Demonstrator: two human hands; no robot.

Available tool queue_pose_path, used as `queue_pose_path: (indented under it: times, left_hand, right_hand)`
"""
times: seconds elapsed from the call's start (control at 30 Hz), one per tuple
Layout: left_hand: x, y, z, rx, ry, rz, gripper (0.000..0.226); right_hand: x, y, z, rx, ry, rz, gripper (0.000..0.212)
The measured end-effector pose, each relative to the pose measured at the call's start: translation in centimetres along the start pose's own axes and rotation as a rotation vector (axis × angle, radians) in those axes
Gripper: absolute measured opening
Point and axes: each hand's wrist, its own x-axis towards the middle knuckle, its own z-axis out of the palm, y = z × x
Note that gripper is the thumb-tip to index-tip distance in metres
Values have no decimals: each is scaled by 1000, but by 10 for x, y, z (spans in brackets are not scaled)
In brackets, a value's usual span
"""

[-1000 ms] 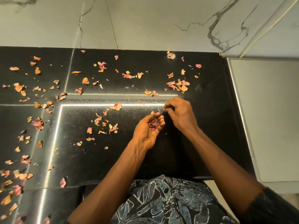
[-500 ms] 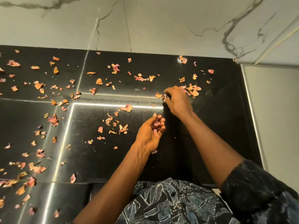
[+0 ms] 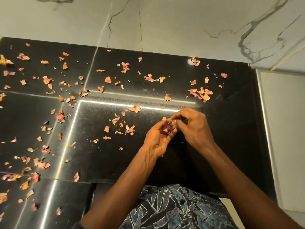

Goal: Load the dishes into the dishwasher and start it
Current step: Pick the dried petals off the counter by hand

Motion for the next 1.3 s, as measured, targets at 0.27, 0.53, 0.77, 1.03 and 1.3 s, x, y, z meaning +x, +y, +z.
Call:
queue_pose_path:
  times: [0.27, 0.53, 0.77, 1.03, 1.3]
  left_hand:
    - [-3, 4, 4, -36, 21, -32, 23]
    - [-23, 6, -24, -84, 60, 33, 25]
    - [-38, 5, -49, -117, 118, 83, 25]
    - [-31, 11, -35, -74, 51, 106, 22]
    - [-14, -6, -11, -41, 41, 74, 16]
  right_hand:
    - [44, 9, -10, -135, 87, 29, 21]
    - [102, 25, 41, -371, -18, 131, 37]
    - [53, 23, 70, -367, -78, -244, 18]
    - [31, 32, 26, -175, 40, 100, 15]
    - [-16, -27, 11, 16, -37, -64, 19]
